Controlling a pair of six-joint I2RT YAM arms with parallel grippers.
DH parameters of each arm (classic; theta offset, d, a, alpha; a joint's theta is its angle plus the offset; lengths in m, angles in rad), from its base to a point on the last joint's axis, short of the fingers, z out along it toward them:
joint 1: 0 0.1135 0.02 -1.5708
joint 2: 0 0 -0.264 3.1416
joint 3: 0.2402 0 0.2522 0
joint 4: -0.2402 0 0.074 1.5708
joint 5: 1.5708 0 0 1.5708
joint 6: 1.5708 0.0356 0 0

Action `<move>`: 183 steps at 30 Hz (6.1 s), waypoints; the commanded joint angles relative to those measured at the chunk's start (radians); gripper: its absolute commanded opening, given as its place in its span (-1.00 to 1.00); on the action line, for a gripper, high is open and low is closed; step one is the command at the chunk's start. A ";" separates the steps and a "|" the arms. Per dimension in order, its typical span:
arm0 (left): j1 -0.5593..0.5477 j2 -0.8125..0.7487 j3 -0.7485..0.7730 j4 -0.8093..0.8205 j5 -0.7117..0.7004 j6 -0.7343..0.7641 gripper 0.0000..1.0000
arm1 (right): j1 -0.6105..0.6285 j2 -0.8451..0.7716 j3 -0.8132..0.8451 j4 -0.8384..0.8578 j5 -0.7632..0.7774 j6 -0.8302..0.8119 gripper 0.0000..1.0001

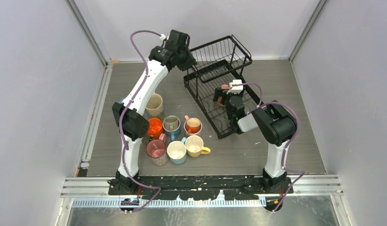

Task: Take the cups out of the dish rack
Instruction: Unload the cup from the dish rack, then place the cup into the cup.

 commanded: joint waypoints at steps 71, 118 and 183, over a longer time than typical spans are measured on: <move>-0.010 -0.767 -0.952 0.627 0.455 0.009 0.86 | 0.046 -1.001 0.132 -1.218 0.032 0.567 -0.54; -0.191 -0.702 -1.401 1.594 0.518 -0.827 -0.10 | 0.135 -0.988 -0.002 -0.679 -0.046 1.072 -0.50; -0.173 -0.840 -1.350 1.532 0.321 -0.636 -1.00 | 0.180 -1.167 -0.006 -0.947 -0.037 1.009 0.99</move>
